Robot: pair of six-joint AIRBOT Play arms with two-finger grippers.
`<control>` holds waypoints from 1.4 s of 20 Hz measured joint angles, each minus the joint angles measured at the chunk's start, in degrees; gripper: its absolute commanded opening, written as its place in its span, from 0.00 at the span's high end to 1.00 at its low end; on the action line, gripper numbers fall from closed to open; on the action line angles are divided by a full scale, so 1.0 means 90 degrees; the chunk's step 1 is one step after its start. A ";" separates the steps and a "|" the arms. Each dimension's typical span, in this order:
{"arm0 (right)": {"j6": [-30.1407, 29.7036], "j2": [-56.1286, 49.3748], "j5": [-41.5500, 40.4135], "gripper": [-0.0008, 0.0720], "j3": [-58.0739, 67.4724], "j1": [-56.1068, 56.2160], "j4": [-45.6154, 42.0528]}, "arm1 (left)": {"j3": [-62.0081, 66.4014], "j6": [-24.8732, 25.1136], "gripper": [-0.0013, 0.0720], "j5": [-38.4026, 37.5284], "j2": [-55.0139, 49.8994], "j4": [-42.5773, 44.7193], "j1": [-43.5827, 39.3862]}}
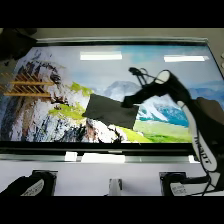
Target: Fold the shirts.
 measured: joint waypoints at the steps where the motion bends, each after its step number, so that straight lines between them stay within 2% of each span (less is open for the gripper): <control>1: 0.0151 0.0066 0.0243 0.09 -0.0182 -0.0347 -0.0376 | 0.0000 0.0000 0.93 -0.0007 0.0002 0.0005 -0.0002; 4: 0.0367 0.0153 0.0347 0.09 -0.1054 -0.0979 -0.0345 | 0.0000 0.0000 0.93 -0.0049 0.0005 0.0032 -0.0002; 9: 0.0384 -0.0228 -0.0607 0.10 -0.1892 -0.0937 0.0855 | 0.0000 0.0000 0.93 -0.0124 0.0010 0.0032 -0.0002; 10: 0.0330 -0.0325 -0.0748 0.21 -0.1950 -0.0845 0.1226 | 0.0000 0.0000 0.93 -0.0141 0.0010 0.0032 -0.0002; 11: 0.0291 -0.0423 -0.0886 0.52 -0.1999 -0.0753 0.1532 | 0.0000 0.0000 0.93 -0.0146 0.0010 0.0032 -0.0002; 12: 0.0240 -0.0498 -0.1132 0.94 -0.2030 -0.0668 0.1710 | 0.0000 0.0000 0.93 -0.0151 0.0010 0.0032 -0.0002; 15: -0.0068 -0.0563 -0.1569 0.96 -0.1945 -0.0614 0.2358 | 0.0000 0.0000 0.93 -0.0168 0.0012 0.0032 -0.0002; 19: -0.0622 -0.0226 -0.1413 0.96 -0.1035 -0.1338 0.2606 | 0.0000 0.0000 0.93 -0.0172 0.0010 0.0029 -0.0002; 24: -0.0226 0.0425 -0.0427 0.96 0.0551 -0.3218 0.1870 | 0.0000 0.0000 0.93 -0.0175 0.0010 0.0029 -0.0002; 28: 0.0029 0.0894 0.0415 0.96 0.1115 -0.4872 0.1372 | 0.0000 0.0002 0.93 -0.0175 0.0010 0.0029 -0.0002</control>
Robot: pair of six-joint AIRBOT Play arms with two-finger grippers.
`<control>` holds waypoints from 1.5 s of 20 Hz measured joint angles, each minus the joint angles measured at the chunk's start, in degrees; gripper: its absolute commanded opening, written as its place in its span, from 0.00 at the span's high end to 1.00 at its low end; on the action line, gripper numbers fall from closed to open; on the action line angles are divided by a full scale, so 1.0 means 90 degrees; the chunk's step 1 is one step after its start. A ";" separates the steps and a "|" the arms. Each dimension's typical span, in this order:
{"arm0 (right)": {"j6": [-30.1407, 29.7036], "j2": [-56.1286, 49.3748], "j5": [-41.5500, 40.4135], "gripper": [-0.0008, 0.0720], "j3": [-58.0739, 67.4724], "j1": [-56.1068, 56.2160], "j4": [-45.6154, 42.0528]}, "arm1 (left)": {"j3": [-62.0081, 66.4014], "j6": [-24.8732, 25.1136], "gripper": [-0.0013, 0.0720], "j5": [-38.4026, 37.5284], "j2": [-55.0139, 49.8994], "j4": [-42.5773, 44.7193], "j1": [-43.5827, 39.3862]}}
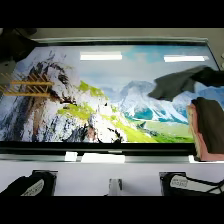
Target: Fold the shirts.
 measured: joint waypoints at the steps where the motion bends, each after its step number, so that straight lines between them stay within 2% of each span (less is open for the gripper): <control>1: 0.0015 0.0102 0.0175 0.96 0.0061 -0.0401 -0.0051 | 0.0000 0.0000 0.93 0.0000 0.0000 0.0000 0.0000; 8: 0.0153 0.0517 0.1474 0.96 0.0199 -0.2552 -0.0379 | 0.0000 0.0005 0.93 0.0000 0.0002 0.0002 0.0000; 14: 0.0355 0.0818 0.2084 0.96 0.0170 -0.3347 -0.1838 | 0.0000 0.0024 0.93 0.0000 0.0002 0.0002 0.0000; 16: 0.0437 0.0833 0.2072 0.96 0.0095 -0.3429 -0.1761 | 0.0000 0.0024 0.93 0.0000 0.0000 0.0002 0.0000; 19: 0.0442 0.0835 0.1571 0.96 0.0049 -0.3347 -0.0806 | 0.0000 0.0024 0.93 0.0029 0.0002 0.0000 0.0000; 22: 0.0546 0.0816 0.0554 0.96 0.0029 -0.2807 -0.0080 | 0.0000 0.0024 0.93 0.0053 0.0000 0.0002 0.0000; 27: 0.0709 0.0724 -0.1246 0.96 0.0024 -0.1741 0.0515 | 0.0000 0.0024 0.93 0.0068 0.0000 0.0000 0.0000; 30: 0.0726 0.0712 -0.1685 0.96 0.0032 -0.1724 0.0614 | 0.0000 0.0024 0.93 0.0073 0.0000 0.0000 0.0000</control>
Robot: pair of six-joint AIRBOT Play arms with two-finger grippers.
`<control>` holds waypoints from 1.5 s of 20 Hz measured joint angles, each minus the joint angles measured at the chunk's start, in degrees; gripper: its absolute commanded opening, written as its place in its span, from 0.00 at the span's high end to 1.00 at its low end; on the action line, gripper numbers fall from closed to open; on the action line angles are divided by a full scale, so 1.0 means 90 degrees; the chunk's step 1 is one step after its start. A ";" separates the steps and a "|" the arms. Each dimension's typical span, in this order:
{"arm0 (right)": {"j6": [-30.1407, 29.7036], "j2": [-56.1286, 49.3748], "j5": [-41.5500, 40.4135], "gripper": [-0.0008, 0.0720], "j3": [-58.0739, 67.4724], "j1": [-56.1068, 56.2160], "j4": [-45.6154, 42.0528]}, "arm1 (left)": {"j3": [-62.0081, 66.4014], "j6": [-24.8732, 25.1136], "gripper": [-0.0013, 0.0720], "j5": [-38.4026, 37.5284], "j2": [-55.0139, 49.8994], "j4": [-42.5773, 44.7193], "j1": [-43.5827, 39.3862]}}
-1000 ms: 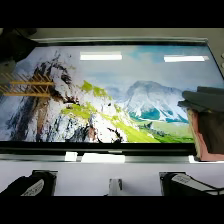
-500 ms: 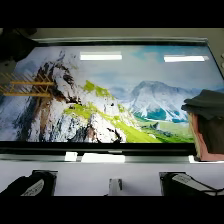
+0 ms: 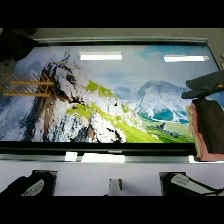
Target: Fold the shirts.
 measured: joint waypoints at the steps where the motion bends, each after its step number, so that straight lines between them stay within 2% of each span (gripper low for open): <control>1: -0.0005 -0.0002 0.0044 0.96 0.0000 -0.0092 -0.0005 | 0.0000 0.0000 0.93 0.0000 0.0000 0.0000 0.0000; 3: -0.0090 0.0002 0.0359 0.96 0.0000 -0.0374 -0.0117 | 0.0000 0.0000 0.93 0.0000 0.0002 0.0000 0.0000; 7: -0.0440 0.0112 0.1644 0.96 0.0002 -0.0945 -0.0709 | 0.0000 0.0000 0.93 0.0000 0.0000 0.0000 0.0000; 11: -0.0466 0.0223 0.3099 0.96 -0.0007 -0.1151 -0.2368 | 0.0000 0.0000 0.93 0.0002 0.0002 0.0002 0.0000; 14: -0.0457 0.0257 0.3820 0.96 -0.0136 -0.1197 -0.3667 | 0.0000 0.0000 0.93 0.0002 -0.0002 0.0002 0.0000; 17: -0.0459 0.0272 0.4124 0.96 -0.0571 -0.1222 -0.4481 | 0.0000 0.0022 0.93 0.0000 -0.0002 0.0002 0.0000; 23: -0.0534 0.0279 0.4097 0.93 -0.1469 -0.1224 -0.5285 | 0.0000 0.0041 0.93 0.0000 -0.0002 0.0002 0.0000; 24: -0.0551 0.0279 0.4087 0.83 -0.1523 -0.1222 -0.5365 | 0.0000 0.0044 0.93 0.0000 0.0000 0.0002 0.0000; 26: -0.0590 0.0279 0.4102 0.19 -0.1596 -0.1224 -0.5576 | 0.0000 0.0044 0.93 0.0000 -0.0002 0.0000 0.0000; 27: -0.0653 0.0284 0.4082 0.14 -0.1617 -0.1234 -0.5625 | 0.0000 0.0044 0.93 0.0000 0.0000 0.0000 0.0000; 29: -0.0823 0.0350 0.3988 0.13 -0.1581 -0.1231 -0.5617 | 0.0000 0.0044 0.94 -0.0036 0.0000 0.0000 0.0000; 30: -0.0969 0.0401 0.3852 0.09 -0.1474 -0.1231 -0.5544 | 0.0000 0.0046 0.94 -0.0080 0.0000 0.0002 0.0000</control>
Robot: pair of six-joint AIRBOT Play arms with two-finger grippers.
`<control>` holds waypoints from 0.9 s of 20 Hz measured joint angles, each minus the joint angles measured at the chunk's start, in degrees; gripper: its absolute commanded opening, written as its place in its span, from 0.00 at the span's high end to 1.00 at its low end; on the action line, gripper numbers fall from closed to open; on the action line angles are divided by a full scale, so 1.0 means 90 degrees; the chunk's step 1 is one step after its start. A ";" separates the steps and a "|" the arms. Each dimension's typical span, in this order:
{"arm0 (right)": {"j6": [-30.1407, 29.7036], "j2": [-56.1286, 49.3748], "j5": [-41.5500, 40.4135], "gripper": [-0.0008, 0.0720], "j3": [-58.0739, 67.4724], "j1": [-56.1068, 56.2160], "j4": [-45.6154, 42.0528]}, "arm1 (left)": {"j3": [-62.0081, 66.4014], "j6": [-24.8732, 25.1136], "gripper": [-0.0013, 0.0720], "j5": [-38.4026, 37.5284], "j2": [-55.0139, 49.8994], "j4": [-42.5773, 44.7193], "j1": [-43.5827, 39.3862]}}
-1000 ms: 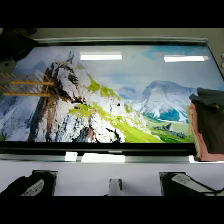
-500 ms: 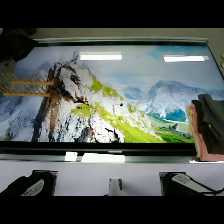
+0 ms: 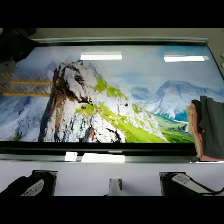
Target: Fold the shirts.
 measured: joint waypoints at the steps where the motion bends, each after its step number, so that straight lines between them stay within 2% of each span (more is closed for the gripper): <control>1: -0.0168 0.0053 -0.0148 0.09 0.0175 0.0015 0.0153 | 0.0007 0.0000 0.94 -0.0080 -0.0005 0.0044 0.0000; 3: -0.0483 0.0158 -0.0709 0.09 0.0750 0.0226 0.0534 | 0.0151 0.0000 0.94 -0.0357 -0.0114 0.0464 -0.0075; 5: -0.0692 0.0231 -0.1409 0.12 0.1452 0.0797 0.0784 | 0.0464 -0.0121 0.94 -0.0889 -0.0425 0.1396 -0.0284; 6: -0.0750 0.0253 -0.1724 0.24 0.1761 0.1248 0.0860 | 0.0661 -0.0177 0.93 -0.1273 -0.0663 0.2055 -0.0449; 7: -0.0775 0.0267 -0.1928 0.26 0.1979 0.1736 0.0901 | 0.0809 -0.0219 0.93 -0.1605 -0.0903 0.2633 -0.0614; 8: -0.0731 0.0253 -0.2030 0.20 0.2135 0.2266 0.0874 | 0.0920 -0.0257 0.81 -0.1957 -0.1171 0.3169 -0.0780; 9: -0.0578 0.0175 -0.2004 0.06 0.2259 0.2861 0.0755 | 0.1005 -0.0323 0.38 -0.2271 -0.1430 0.3597 -0.0918; 10: -0.0413 0.0036 -0.1795 0.07 0.2346 0.3407 0.0631 | 0.1054 -0.0444 0.00 -0.2574 -0.1651 0.3869 -0.1022; 13: -0.0039 -0.0503 -0.0826 0.07 0.2467 0.4488 0.0498 | 0.0780 -0.0748 0.02 -0.3281 -0.1984 0.4133 -0.1241; 18: 0.0384 -0.0933 -0.0095 0.07 0.2531 0.5117 0.0658 | -0.0240 -0.1496 0.02 -0.2727 -0.1600 0.4221 -0.1336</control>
